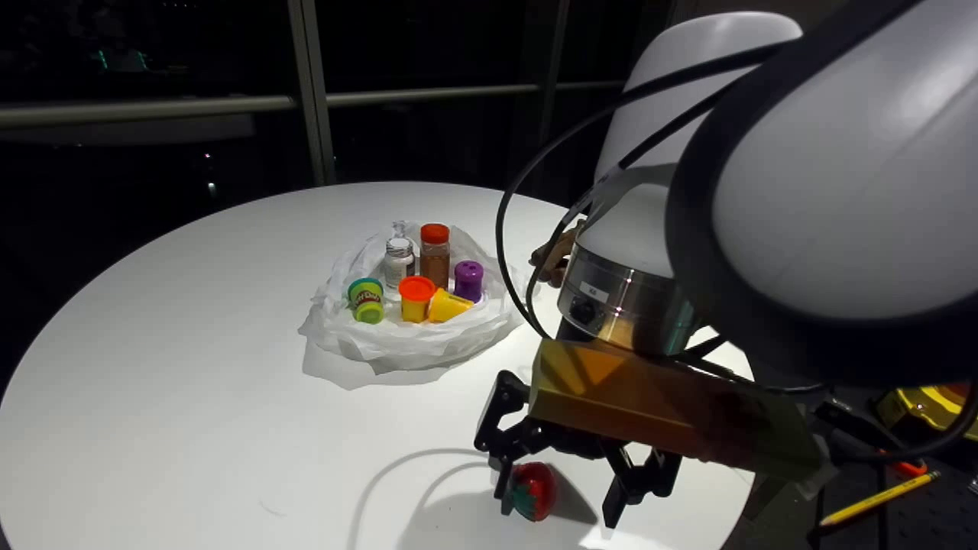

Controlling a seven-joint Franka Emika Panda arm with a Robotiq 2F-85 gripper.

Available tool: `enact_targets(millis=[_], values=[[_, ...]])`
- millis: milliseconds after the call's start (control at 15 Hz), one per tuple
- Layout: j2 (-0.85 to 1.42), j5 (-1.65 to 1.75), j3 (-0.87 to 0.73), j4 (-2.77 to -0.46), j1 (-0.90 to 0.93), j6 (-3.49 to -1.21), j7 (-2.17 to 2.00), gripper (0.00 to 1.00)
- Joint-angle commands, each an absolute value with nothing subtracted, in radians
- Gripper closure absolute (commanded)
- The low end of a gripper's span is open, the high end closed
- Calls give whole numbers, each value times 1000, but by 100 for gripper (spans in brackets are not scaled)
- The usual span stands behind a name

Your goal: Put the objects on the table in the plastic

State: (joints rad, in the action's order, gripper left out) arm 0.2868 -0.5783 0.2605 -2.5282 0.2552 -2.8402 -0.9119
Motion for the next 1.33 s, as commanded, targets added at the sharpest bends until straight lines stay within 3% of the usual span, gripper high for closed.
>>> enact_targets(millis=[0, 533, 600, 667, 800, 1133, 1267], values=[[331, -573, 254, -2502, 255, -2895, -889, 0], [373, -558, 231, -2477, 247, -2924, -884, 0], [379, -554, 226, -2471, 248, -2926, -884, 5], [383, -554, 227, -2465, 247, -2926, -880, 26], [394, -555, 227, -2453, 244, -2929, -871, 30], [408, -559, 226, -2438, 244, -2935, -864, 69], [397, -558, 221, -2445, 240, -2932, -863, 73]])
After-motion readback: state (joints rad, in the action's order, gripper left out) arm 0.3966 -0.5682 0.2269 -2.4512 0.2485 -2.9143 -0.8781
